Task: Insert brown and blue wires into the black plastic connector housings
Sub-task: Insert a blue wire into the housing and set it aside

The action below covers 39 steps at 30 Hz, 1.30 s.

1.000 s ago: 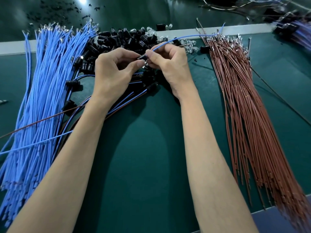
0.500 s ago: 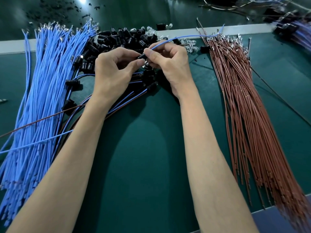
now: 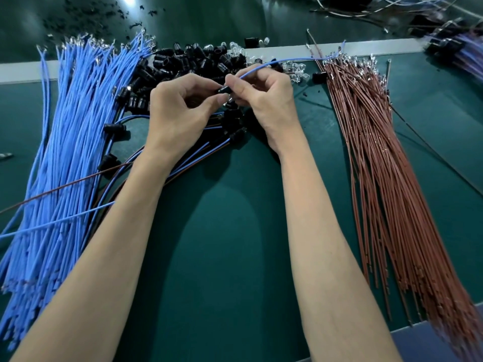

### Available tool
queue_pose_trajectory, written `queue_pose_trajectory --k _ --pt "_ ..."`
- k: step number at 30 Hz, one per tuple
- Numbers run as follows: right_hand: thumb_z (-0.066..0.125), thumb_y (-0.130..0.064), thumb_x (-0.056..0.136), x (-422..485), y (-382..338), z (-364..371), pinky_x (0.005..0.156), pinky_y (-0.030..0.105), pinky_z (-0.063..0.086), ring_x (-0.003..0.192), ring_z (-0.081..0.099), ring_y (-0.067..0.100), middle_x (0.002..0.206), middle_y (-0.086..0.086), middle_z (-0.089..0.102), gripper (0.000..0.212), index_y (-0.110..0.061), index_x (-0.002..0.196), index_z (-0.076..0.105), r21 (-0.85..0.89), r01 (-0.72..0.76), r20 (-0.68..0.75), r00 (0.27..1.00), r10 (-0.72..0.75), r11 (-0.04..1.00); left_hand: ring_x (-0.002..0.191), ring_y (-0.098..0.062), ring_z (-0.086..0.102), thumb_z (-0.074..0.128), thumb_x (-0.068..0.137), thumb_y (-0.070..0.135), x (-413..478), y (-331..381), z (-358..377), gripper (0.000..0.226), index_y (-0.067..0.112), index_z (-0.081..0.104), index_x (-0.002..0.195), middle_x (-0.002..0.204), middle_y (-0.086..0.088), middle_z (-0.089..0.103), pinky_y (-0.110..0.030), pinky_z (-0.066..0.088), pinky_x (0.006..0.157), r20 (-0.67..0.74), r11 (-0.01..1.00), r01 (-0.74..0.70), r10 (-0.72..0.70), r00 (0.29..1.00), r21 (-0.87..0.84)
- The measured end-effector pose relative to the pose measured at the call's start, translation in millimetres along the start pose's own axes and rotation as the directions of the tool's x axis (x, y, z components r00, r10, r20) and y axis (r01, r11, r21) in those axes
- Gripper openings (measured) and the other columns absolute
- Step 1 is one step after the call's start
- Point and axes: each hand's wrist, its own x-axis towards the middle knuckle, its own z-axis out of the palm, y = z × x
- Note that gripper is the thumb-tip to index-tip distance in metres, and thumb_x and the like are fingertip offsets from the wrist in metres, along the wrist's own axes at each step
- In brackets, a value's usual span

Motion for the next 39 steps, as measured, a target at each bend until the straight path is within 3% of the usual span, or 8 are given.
queue_pose_trajectory --k 4,10,15,19,25,30,35,39 --pt "0.049 -0.021 0.099 3 -5 -1 0.053 0.022 0.051 0.055 0.065 0.015 0.076 0.005 0.07 0.019 -0.012 0.083 0.054 0.243 -0.091 -0.028 0.995 0.1 0.966 0.073 -0.001 0.065 0.075 0.081 0.024 3 1 -4 0.015 0.017 0.071 0.093 0.082 0.006 0.069 -0.02 0.052 0.072 -0.01 0.999 0.009 -0.009 1.0 0.036" --pt "0.066 -0.008 0.088 0 -1 3 0.06 0.019 0.05 0.058 0.061 0.005 0.065 -0.002 0.065 0.016 -0.012 0.073 0.064 0.061 -0.02 0.006 1.0 0.02 0.998 0.072 0.003 0.063 0.075 0.08 0.023 4 7 -4 0.017 0.013 0.073 0.094 0.083 0.007 0.069 -0.007 0.041 0.067 0.008 0.983 -0.027 0.026 1.0 0.181" --pt "0.043 -0.02 0.102 4 -5 -2 0.052 0.02 0.05 0.058 0.067 0.013 0.082 0.003 0.07 0.022 -0.012 0.084 0.053 0.293 -0.092 -0.037 0.994 0.107 0.952 0.077 0.0 0.065 0.075 0.08 0.024 5 11 -8 0.019 0.013 0.073 0.096 0.085 0.006 0.069 -0.011 0.047 0.073 -0.005 0.981 -0.014 0.016 1.0 0.195" --pt "0.058 -0.01 0.094 1 -2 1 0.061 0.019 0.051 0.059 0.062 0.004 0.084 0.018 0.067 0.021 -0.011 0.074 0.061 0.097 -0.042 0.016 0.999 0.04 0.994 0.076 0.0 0.064 0.075 0.08 0.025 4 11 -3 0.019 0.014 0.073 0.095 0.083 0.007 0.068 -0.011 0.046 0.072 0.014 0.974 -0.031 0.029 1.0 0.224" --pt "0.047 -0.017 0.101 3 -6 -2 0.053 0.019 0.051 0.061 0.068 0.014 0.087 0.004 0.069 0.022 -0.013 0.081 0.055 0.303 -0.075 -0.061 0.993 0.098 0.95 0.072 0.003 0.063 0.076 0.079 0.028 6 12 -6 0.019 0.017 0.073 0.094 0.08 0.007 0.068 -0.01 0.046 0.069 -0.026 0.979 0.024 -0.019 0.999 0.203" --pt "0.063 -0.007 0.09 -1 -3 1 0.063 0.021 0.051 0.071 0.063 0.01 0.079 0.001 0.066 0.02 -0.014 0.072 0.065 0.114 -0.03 0.0 1.0 0.03 0.993 0.077 -0.004 0.066 0.075 0.08 0.028 4 15 -2 0.021 0.015 0.073 0.095 0.084 0.004 0.07 -0.016 0.049 0.073 -0.016 0.973 0.017 -0.014 1.0 0.231" --pt "0.055 -0.013 0.096 3 -5 -4 0.058 0.019 0.052 0.067 0.068 0.014 0.082 0.001 0.07 0.024 -0.014 0.073 0.059 0.304 -0.077 -0.082 0.991 0.107 0.95 0.074 -0.002 0.065 0.076 0.079 0.029 4 14 -5 0.02 0.017 0.073 0.094 0.079 0.007 0.068 -0.016 0.05 0.072 -0.025 0.976 0.037 -0.032 0.999 0.216" --pt "0.062 -0.009 0.091 -1 -3 0 0.066 0.019 0.05 0.072 0.063 0.006 0.077 -0.001 0.068 0.021 -0.012 0.072 0.067 0.102 -0.028 -0.014 0.999 0.03 0.994 0.076 -0.004 0.066 0.076 0.079 0.028 4 16 -2 0.02 0.015 0.074 0.094 0.082 0.003 0.071 -0.016 0.05 0.073 -0.022 0.976 0.034 -0.03 0.999 0.214"
